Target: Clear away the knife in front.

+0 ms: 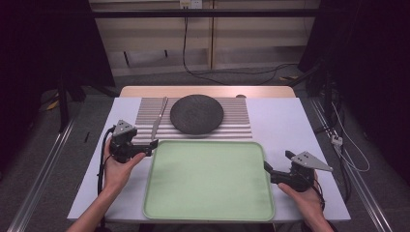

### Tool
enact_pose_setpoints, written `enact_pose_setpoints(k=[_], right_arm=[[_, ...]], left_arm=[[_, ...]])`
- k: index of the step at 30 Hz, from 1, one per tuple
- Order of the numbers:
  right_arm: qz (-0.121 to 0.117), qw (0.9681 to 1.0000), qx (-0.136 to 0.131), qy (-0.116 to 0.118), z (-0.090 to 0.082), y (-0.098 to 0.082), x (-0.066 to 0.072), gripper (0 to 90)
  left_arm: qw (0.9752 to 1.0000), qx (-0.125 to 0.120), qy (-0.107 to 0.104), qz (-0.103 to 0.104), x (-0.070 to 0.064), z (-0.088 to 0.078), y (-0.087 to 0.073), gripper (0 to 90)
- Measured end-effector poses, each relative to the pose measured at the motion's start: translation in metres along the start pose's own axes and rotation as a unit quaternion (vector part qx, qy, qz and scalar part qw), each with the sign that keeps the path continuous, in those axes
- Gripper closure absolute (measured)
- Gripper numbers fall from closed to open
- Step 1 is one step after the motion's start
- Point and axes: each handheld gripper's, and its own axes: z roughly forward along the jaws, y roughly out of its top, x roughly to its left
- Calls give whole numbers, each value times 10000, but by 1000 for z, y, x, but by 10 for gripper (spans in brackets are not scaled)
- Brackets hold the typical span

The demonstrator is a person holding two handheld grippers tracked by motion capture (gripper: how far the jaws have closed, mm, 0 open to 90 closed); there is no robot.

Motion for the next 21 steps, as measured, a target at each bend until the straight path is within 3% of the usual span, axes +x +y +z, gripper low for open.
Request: enact_pose_setpoints(k=[2, 10, 13, 21], right_arm=[[5, 10000, 12, -14, 0, 0, 0, 95], [-10, 10000, 31, 20, 1, 0, 0, 94], [-12, 10000, 40, 33, 1, 0, 0, 94], [-12, 10000, 65, 56, 1, 0, 0, 95]], left_arm=[[9999, -22, 135, -13, 4, 4, 2, 92], [9998, 128, 119, -95, 13, 18, 12, 122], [9999, 109, 121, 25, 13, 21, 19, 136], [9997, 179, 181, 64, 17, 38, 34, 131]])
